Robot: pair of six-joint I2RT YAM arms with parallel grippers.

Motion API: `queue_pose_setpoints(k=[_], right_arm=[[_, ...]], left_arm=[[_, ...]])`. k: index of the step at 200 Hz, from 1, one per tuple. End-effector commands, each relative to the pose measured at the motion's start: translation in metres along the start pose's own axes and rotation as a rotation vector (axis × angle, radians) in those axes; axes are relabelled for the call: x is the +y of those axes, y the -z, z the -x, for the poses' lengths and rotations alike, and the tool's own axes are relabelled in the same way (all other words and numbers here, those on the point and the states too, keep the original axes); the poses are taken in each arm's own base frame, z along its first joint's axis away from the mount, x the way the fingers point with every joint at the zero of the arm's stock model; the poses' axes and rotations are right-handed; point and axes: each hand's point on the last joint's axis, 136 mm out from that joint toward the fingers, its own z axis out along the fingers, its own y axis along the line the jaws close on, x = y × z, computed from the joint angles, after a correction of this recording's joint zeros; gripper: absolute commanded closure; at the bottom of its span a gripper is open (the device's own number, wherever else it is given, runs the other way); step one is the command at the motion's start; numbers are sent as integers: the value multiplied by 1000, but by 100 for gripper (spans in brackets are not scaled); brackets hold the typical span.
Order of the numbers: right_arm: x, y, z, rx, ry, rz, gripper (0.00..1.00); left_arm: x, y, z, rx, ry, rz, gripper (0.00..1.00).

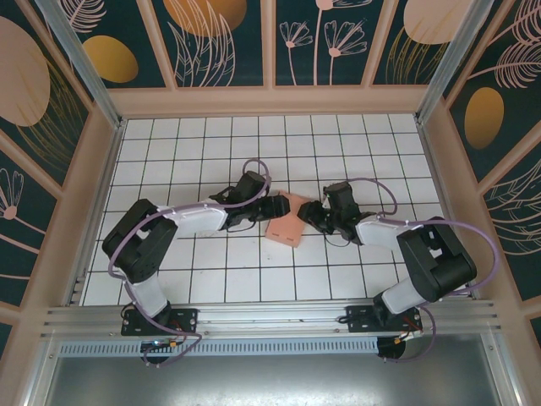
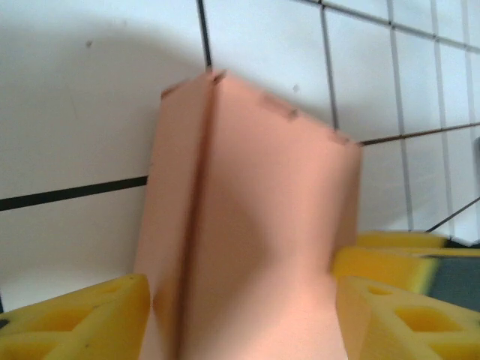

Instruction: Fold the paper box

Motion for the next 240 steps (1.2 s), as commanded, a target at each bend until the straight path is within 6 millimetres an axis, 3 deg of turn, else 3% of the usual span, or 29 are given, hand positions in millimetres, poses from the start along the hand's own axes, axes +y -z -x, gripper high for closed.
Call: queue_pose_setpoints(k=[1, 36, 82, 119, 141, 240], right_arm=[[-18, 3, -9, 22, -23, -20, 65], [-33, 7, -8, 12, -55, -29, 72], [-38, 16, -8, -8, -98, 51, 78], [-41, 22, -8, -21, -120, 100, 85], [-43, 25, -8, -27, -139, 130, 88], [-51, 26, -9, -30, -173, 146, 98]], left_arm=[[-13, 24, 18, -95, -20, -33, 28], [-2, 39, 25, -142, -5, -16, 19], [7, 30, 16, -101, 27, -43, 2], [0, 14, 5, -27, 43, -108, 2], [9, -3, -7, 29, 63, -103, 2], [9, -19, -24, 122, 71, -149, 2]])
